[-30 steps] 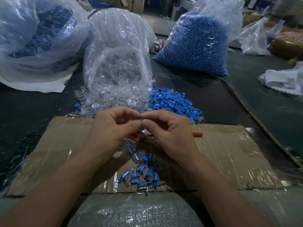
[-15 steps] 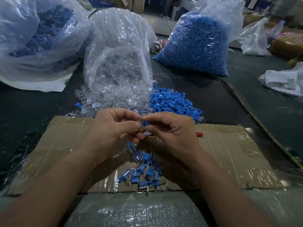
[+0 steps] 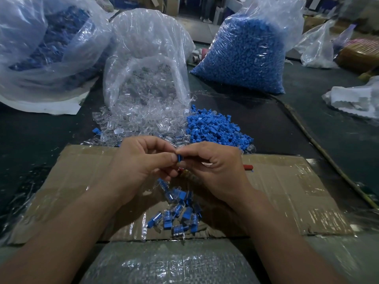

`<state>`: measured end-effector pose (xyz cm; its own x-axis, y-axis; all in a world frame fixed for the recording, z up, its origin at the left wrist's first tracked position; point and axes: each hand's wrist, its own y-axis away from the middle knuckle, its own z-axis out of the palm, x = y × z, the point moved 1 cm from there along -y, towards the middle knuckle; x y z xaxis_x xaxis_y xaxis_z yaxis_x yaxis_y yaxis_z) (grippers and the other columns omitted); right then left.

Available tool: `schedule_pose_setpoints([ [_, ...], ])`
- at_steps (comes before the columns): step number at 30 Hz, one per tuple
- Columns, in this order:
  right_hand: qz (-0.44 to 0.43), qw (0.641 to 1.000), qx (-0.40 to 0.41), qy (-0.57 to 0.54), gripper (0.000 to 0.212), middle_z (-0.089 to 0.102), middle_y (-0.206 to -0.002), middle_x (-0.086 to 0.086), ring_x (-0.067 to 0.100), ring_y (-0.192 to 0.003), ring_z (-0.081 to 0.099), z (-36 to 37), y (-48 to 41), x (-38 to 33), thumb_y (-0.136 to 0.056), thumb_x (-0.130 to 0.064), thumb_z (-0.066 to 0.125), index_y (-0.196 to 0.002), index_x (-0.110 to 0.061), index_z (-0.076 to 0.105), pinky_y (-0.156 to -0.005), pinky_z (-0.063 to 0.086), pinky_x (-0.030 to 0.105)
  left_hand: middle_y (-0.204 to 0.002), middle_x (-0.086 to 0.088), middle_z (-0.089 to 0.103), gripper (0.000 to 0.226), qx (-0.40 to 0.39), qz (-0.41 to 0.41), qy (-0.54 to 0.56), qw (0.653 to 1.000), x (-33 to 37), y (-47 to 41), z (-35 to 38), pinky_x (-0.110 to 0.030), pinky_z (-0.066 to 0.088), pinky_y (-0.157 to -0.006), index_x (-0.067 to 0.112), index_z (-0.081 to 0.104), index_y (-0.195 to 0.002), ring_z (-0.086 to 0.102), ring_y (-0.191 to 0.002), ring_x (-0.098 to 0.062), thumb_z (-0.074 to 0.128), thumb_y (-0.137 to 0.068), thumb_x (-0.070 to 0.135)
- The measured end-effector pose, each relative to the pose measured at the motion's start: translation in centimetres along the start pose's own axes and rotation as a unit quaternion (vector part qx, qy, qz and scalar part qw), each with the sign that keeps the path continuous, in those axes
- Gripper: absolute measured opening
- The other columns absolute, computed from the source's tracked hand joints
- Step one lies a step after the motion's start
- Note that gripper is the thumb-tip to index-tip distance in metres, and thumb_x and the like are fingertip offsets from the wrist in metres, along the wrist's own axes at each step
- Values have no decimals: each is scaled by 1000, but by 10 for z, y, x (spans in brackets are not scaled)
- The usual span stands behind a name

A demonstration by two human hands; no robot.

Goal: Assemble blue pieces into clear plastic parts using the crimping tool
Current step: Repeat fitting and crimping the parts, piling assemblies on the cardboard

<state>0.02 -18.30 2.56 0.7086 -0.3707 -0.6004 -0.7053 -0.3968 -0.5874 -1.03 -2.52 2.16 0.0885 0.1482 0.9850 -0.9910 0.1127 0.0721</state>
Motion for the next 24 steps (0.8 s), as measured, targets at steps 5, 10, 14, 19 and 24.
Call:
schedule_pose_setpoints([
  [5,37,998,-38,17,26,71,-89,3,9,-82,65,-3,-2,-2,-74,-10,73,-99,-5,70,-76,53,22,-58,-14,66,11,6,8,-11,1000,-2,-1,-1,-20,50,-43,6,64,-67,62,-47,-17,65,-57,9],
  [10,190,976,-84,65,31,53,-83,-28,-16,-83,52,-24,-3,11,-73,-27,74,-103,-24,66,-76,41,2,-59,-12,66,10,30,7,9,999,-2,-3,-5,-19,50,-43,6,64,-67,62,-48,-17,65,-57,9],
  [14,287,936,-161,128,29,52,-83,-27,-13,-78,48,-47,-1,25,-68,-39,76,-91,-39,59,-63,34,8,-60,-14,66,4,43,7,27,999,-3,-5,-9,-20,51,-44,10,67,-61,63,-50,-18,65,-58,9],
  [19,317,881,-316,152,58,44,-93,-28,-3,-89,46,-48,4,21,-56,-51,79,-105,-43,49,-70,37,18,-63,-12,68,10,47,21,14,999,-6,-8,-13,-19,51,-47,17,72,-61,64,-52,-16,65,-61,10],
  [24,277,865,-348,233,84,34,-100,-20,5,-101,34,-40,4,21,-54,-51,81,-126,-35,40,-84,36,27,-65,-12,68,11,42,23,15,999,-8,-9,-14,-19,51,-48,19,72,-62,65,-55,-16,65,-61,10],
])
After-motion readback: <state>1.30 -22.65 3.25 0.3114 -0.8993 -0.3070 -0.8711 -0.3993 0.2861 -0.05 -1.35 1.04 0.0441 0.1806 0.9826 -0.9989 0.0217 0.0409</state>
